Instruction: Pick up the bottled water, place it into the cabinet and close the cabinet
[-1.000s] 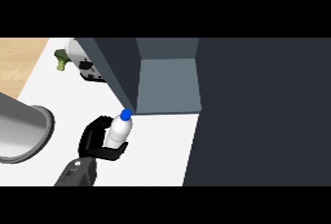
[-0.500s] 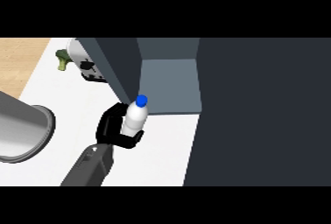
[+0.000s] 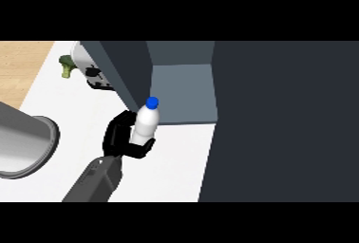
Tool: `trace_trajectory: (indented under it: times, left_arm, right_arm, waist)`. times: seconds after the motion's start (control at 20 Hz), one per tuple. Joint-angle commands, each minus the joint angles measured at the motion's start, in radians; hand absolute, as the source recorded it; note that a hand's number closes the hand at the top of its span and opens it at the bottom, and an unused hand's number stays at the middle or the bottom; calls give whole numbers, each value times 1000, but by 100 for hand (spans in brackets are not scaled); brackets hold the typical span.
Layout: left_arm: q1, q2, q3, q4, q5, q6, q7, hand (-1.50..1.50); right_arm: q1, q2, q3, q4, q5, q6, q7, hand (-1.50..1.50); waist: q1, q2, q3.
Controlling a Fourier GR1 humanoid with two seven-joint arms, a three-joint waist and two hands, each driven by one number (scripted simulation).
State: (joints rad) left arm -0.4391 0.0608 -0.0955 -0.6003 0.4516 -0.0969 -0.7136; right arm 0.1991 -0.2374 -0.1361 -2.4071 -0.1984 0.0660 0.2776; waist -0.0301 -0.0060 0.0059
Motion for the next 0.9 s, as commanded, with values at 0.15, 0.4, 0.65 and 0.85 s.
trace_trajectory:
  times: [0.15,0.4,0.65,0.85]
  left_arm:
    - [-183,-57,-130,-92,69,120,77,150]
    - [-214,-56,-149,-122,89,183,107,150]
    - [-218,-55,-184,-147,97,290,141,150]
    - [-232,-55,-189,-141,69,390,154,150]
  right_arm:
    - [-19,-4,-65,26,-155,56,-22,-150]
    - [-10,-1,-95,55,-203,87,-39,-150]
    - [-10,-29,-144,80,-253,112,-30,-150]
    - [-5,-46,-177,94,-295,146,-48,-150]
  waist:
    - [-48,3,-5]
    - [-72,2,-3]
    - [-83,2,-2]
    - [-94,3,-1]
